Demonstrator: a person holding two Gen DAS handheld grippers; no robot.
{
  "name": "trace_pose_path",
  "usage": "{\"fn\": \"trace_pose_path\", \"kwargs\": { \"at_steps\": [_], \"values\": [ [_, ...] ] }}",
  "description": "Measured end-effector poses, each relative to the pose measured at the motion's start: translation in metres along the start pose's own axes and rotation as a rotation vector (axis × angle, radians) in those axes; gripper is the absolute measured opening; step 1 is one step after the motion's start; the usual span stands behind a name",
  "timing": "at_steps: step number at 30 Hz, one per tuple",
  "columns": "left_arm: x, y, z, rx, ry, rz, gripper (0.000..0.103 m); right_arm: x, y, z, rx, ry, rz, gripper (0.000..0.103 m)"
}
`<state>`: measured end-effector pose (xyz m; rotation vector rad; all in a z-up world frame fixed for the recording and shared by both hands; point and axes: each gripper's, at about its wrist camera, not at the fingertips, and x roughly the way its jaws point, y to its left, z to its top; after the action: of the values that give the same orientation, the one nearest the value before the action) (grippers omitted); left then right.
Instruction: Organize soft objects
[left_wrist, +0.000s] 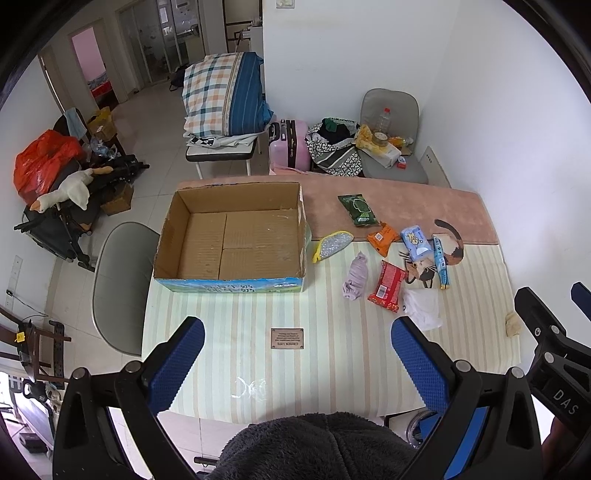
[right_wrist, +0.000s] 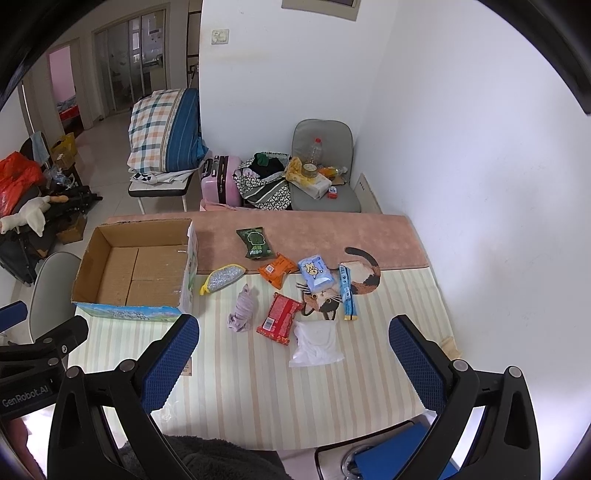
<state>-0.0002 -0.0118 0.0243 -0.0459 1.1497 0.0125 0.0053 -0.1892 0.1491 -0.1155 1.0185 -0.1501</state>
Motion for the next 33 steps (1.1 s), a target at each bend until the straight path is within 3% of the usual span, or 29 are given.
{"fn": "trace_pose_path", "kwargs": {
  "at_steps": [14, 33],
  "values": [
    [-0.014, -0.009, 0.006, -0.007, -0.014, -0.005, 0.103, -0.011, 0.001, 0.004, -0.002, -0.01, 0.0, 0.103],
    [-0.013, 0.006, 0.006, -0.01, -0.027, -0.011, 0.103, -0.012, 0.003, 0.013, 0.004, -0.021, 0.01, 0.103]
  ]
}}
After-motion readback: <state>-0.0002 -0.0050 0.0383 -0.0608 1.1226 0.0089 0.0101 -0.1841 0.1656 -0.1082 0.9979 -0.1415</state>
